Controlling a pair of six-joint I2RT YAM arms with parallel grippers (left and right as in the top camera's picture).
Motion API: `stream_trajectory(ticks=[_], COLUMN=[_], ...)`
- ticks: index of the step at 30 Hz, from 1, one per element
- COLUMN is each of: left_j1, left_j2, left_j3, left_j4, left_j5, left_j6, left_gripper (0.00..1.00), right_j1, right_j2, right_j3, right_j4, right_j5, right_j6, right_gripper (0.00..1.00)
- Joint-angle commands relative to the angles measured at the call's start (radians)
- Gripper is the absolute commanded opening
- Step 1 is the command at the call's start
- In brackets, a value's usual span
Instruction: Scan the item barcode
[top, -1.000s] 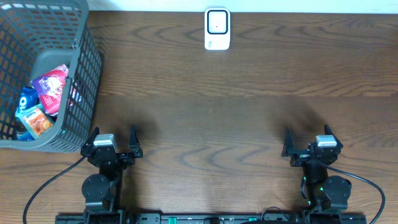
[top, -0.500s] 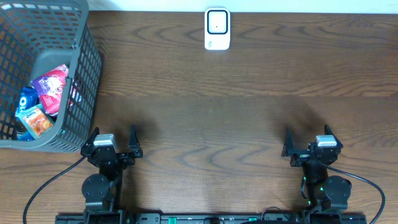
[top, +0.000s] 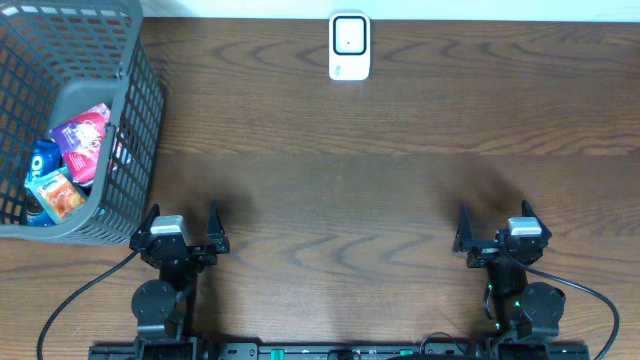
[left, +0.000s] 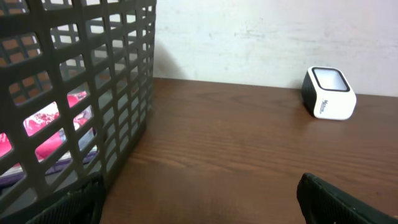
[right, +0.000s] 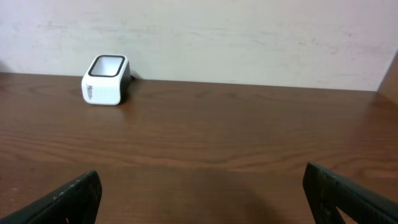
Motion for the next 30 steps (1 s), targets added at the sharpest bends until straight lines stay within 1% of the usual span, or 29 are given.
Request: stream_trajectory(ticks=[1, 3, 9, 10, 13, 15, 18, 20, 24, 27, 30], left_j1=[-0.002, -0.002, -0.002, -0.002, -0.002, -0.002, -0.002, -0.002, -0.002, -0.002, -0.001], left_j2=[-0.005, -0.005, -0.005, -0.005, -0.005, -0.005, -0.005, -0.005, 0.005, 0.056, 0.177], left_j3=[-0.008, -0.008, -0.008, -0.008, -0.008, -0.008, -0.008, 0.0, 0.072, 0.172, 0.323], left_j4=[0.018, 0.05, 0.132, 0.152, 0.24, 0.307, 0.419, 0.462, 0.442, 0.332, 0.174], left_j5=[0.026, 0.055, 0.051, 0.088, 0.27, 0.346, 0.362, 0.362, 0.418, 0.43, 0.441], left_j6=[-0.011, -0.01, -0.016, -0.022, -0.019, -0.016, -0.016, -0.016, -0.017, -0.015, 0.048], left_gripper=[0.98, 0.98, 0.98, 0.98, 0.98, 0.98, 0.98, 0.98, 0.98, 0.98, 0.98], right_j1=[0.008, 0.008, 0.008, 0.008, 0.008, 0.008, 0.008, 0.008, 0.008, 0.008, 0.008], right_j2=[-0.005, -0.005, -0.005, -0.005, -0.005, -0.005, -0.005, -0.005, -0.005, -0.005, -0.005], right_j3=[-0.003, -0.003, -0.003, -0.003, -0.003, -0.003, -0.003, -0.003, -0.003, -0.003, -0.003], right_j4=[-0.002, -0.002, -0.002, -0.002, -0.002, -0.002, -0.002, -0.002, -0.002, -0.002, -0.002], right_j5=[-0.002, -0.002, -0.002, -0.002, -0.002, -0.002, -0.002, -0.002, -0.002, -0.002, -0.002], right_j6=[-0.012, -0.012, -0.012, -0.012, -0.012, -0.012, -0.012, -0.012, -0.012, -0.012, -0.012], right_gripper=[0.99, 0.99, 0.99, 0.99, 0.99, 0.99, 0.99, 0.99, 0.99, 0.99, 0.99])
